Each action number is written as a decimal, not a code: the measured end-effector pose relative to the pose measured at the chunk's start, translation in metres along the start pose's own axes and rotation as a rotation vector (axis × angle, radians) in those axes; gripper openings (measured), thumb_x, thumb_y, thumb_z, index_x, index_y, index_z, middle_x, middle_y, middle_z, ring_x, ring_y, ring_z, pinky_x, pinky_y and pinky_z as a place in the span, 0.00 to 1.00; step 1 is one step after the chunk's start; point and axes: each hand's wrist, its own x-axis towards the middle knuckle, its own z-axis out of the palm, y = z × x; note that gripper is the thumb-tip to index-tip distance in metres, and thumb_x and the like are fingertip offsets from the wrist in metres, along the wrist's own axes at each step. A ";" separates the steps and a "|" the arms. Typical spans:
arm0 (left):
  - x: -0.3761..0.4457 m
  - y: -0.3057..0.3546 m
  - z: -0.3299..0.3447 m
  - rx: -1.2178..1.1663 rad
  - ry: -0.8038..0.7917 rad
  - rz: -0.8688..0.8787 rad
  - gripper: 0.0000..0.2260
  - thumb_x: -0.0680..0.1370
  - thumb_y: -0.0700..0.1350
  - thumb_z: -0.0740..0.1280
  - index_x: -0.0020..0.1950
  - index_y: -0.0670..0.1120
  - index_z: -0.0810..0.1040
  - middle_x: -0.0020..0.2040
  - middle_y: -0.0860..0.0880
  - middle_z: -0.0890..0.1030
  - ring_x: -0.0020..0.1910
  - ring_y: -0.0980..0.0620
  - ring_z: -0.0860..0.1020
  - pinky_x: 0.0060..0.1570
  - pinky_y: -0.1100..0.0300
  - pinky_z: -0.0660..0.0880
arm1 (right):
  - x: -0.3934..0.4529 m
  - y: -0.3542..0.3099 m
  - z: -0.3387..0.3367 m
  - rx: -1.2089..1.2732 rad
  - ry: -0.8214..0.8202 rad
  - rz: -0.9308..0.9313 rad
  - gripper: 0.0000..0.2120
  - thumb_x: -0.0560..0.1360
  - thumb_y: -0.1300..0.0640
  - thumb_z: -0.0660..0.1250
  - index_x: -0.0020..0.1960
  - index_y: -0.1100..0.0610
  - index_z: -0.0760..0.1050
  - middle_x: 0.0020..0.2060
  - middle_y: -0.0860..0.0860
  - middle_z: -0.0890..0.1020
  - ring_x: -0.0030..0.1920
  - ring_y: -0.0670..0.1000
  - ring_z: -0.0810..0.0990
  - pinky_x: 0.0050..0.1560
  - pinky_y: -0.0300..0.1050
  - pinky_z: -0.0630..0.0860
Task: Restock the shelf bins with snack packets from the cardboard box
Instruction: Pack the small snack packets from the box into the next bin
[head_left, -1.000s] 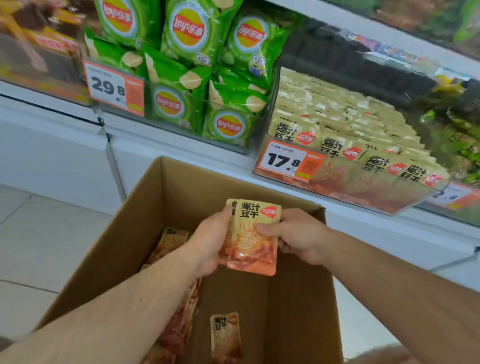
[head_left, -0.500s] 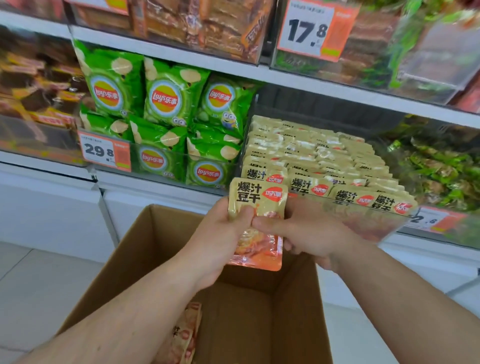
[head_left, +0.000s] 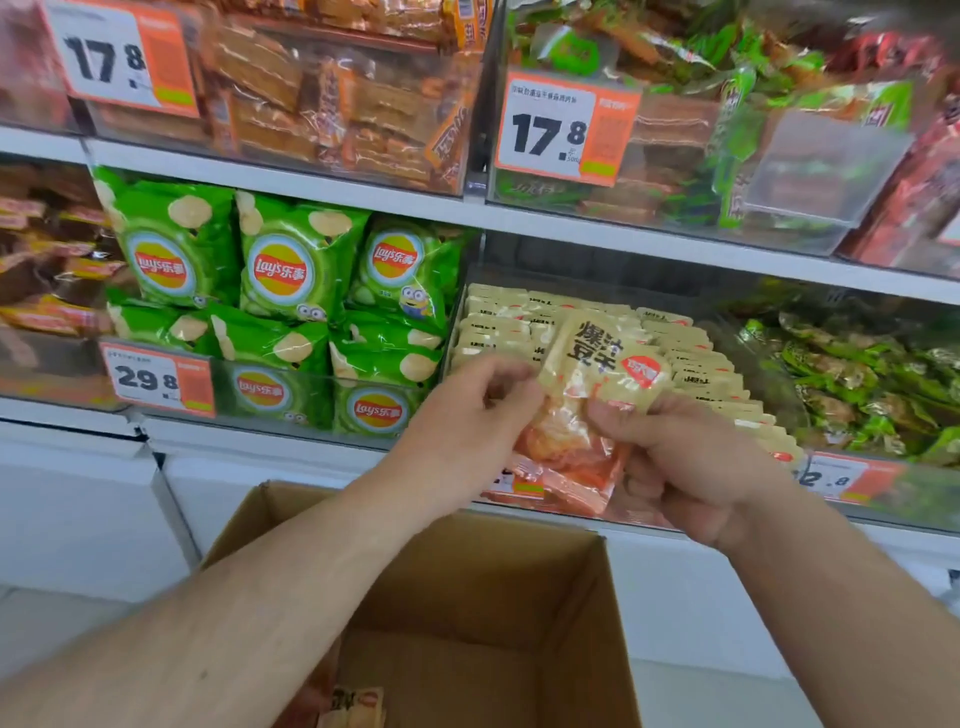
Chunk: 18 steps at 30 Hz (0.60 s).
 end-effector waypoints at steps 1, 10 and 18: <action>0.008 0.003 -0.004 0.110 0.041 0.078 0.04 0.81 0.48 0.63 0.52 0.58 0.74 0.49 0.58 0.78 0.47 0.63 0.77 0.49 0.69 0.74 | 0.003 -0.003 -0.007 0.029 0.082 -0.026 0.08 0.71 0.58 0.69 0.34 0.57 0.75 0.19 0.50 0.71 0.17 0.45 0.60 0.19 0.33 0.60; 0.116 0.005 -0.017 1.233 -0.205 0.382 0.17 0.80 0.52 0.61 0.67 0.51 0.75 0.66 0.50 0.76 0.65 0.49 0.73 0.64 0.50 0.71 | 0.026 -0.012 -0.033 0.173 0.402 -0.170 0.06 0.76 0.58 0.70 0.40 0.54 0.79 0.30 0.49 0.78 0.23 0.43 0.70 0.23 0.34 0.70; 0.089 -0.004 -0.014 1.061 0.055 0.580 0.10 0.78 0.50 0.62 0.50 0.48 0.81 0.49 0.50 0.80 0.50 0.48 0.76 0.50 0.52 0.71 | 0.031 -0.004 -0.042 0.183 0.445 -0.167 0.03 0.75 0.57 0.72 0.43 0.55 0.80 0.30 0.50 0.79 0.24 0.45 0.71 0.24 0.37 0.70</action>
